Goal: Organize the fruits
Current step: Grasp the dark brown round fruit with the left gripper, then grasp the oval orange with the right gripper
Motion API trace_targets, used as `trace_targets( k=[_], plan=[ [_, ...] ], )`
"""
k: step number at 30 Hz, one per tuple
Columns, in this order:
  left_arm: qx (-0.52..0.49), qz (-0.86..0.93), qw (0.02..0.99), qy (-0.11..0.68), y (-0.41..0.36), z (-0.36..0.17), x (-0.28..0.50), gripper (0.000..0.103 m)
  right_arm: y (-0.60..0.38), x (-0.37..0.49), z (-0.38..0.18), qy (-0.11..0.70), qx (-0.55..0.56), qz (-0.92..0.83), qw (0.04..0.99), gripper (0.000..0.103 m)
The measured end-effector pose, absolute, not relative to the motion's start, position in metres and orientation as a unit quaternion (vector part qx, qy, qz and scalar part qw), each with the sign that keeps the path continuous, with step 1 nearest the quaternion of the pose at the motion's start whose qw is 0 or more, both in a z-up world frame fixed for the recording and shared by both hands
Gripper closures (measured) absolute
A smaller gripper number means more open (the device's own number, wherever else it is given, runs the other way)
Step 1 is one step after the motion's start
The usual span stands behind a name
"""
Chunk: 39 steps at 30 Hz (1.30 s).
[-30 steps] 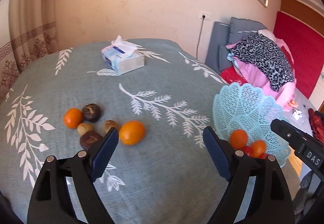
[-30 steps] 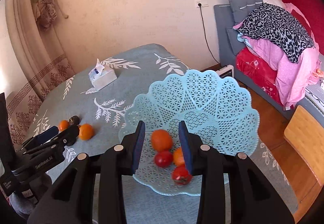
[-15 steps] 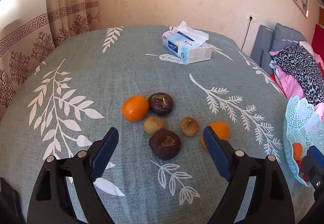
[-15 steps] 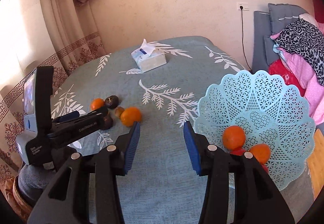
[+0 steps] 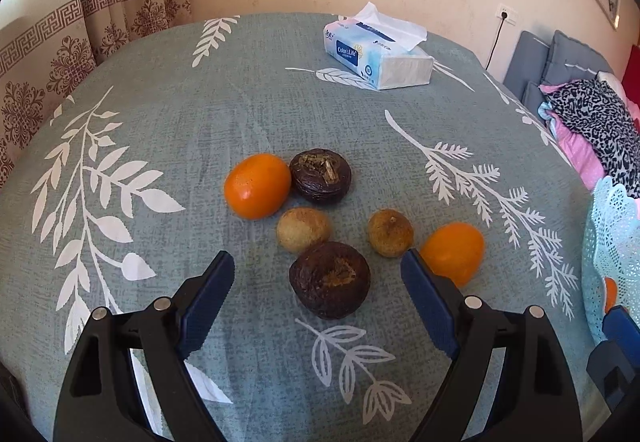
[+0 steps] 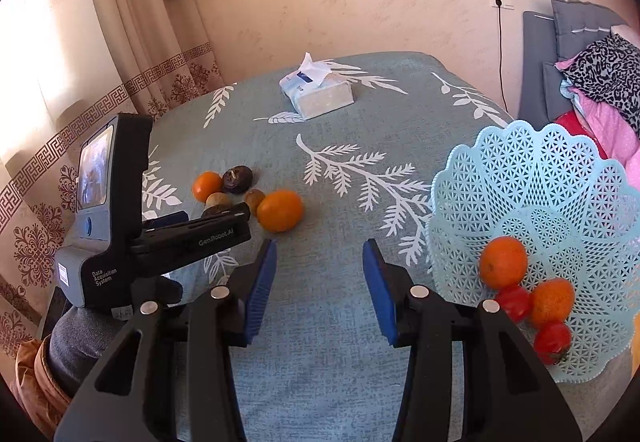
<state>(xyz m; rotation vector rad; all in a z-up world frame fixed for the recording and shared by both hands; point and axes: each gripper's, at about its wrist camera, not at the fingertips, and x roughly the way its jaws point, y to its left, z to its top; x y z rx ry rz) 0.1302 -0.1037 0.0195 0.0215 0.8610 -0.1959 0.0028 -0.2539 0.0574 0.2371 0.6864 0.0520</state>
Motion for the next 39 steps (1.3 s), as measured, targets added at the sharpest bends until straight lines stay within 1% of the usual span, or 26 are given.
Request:
trace_targets(
  k=[1, 3, 5, 6, 7, 8, 9, 10, 15, 21, 27, 36, 39],
  plan=[
    [0.01, -0.094, 0.902, 0.42, -0.104, 0.018, 0.132, 0.02, -0.253, 0.004, 0.056, 0.338, 0.115, 0.027, 0.934, 0.057],
    [0.007, -0.093, 0.897, 0.431, -0.103, 0.014, 0.135, 0.027, -0.251, 0.006, 0.054, 0.342, 0.113, 0.03, 0.932, 0.057],
    [0.003, -0.093, 0.897, 0.432, -0.101, 0.013, 0.136, 0.032, -0.25, 0.008, 0.051, 0.346, 0.113, 0.032, 0.931, 0.057],
    [0.003, -0.095, 0.898, 0.43, -0.101, 0.013, 0.135, 0.039, -0.249, 0.009, 0.051, 0.348, 0.111, 0.033, 0.93, 0.057],
    [0.006, -0.096, 0.898, 0.429, -0.101, 0.013, 0.135, 0.041, -0.247, 0.009, 0.05, 0.349, 0.109, 0.034, 0.93, 0.057],
    [0.008, -0.098, 0.898, 0.428, -0.102, 0.014, 0.133, 0.049, -0.247, 0.01, 0.05, 0.351, 0.107, 0.034, 0.93, 0.057],
    [0.008, -0.11, 0.898, 0.426, -0.102, 0.015, 0.131, 0.054, -0.246, 0.011, 0.049, 0.352, 0.106, 0.035, 0.929, 0.057],
    [0.006, -0.124, 0.897, 0.425, -0.102, 0.016, 0.128, 0.062, -0.245, 0.012, 0.048, 0.354, 0.106, 0.035, 0.928, 0.057],
    [0.001, -0.138, 0.897, 0.42, -0.095, 0.025, 0.11, 0.062, -0.242, 0.017, 0.045, 0.369, 0.106, 0.039, 0.922, 0.056],
    [-0.01, -0.126, 0.909, 0.398, -0.063, 0.037, 0.082, 0.062, -0.236, 0.031, 0.045, 0.38, 0.097, 0.047, 0.919, 0.057],
    [-0.027, -0.111, 0.91, 0.399, -0.036, 0.032, 0.069, 0.062, -0.226, 0.06, 0.039, 0.404, 0.098, 0.062, 0.907, 0.057],
    [-0.025, -0.089, 0.919, 0.384, -0.026, 0.029, 0.066, 0.062, -0.213, 0.104, 0.028, 0.416, 0.078, 0.041, 0.905, 0.057],
    [-0.027, -0.085, 0.919, 0.384, -0.024, 0.028, 0.067, 0.062, -0.212, 0.114, 0.024, 0.417, 0.08, 0.039, 0.904, 0.048]
  ],
)
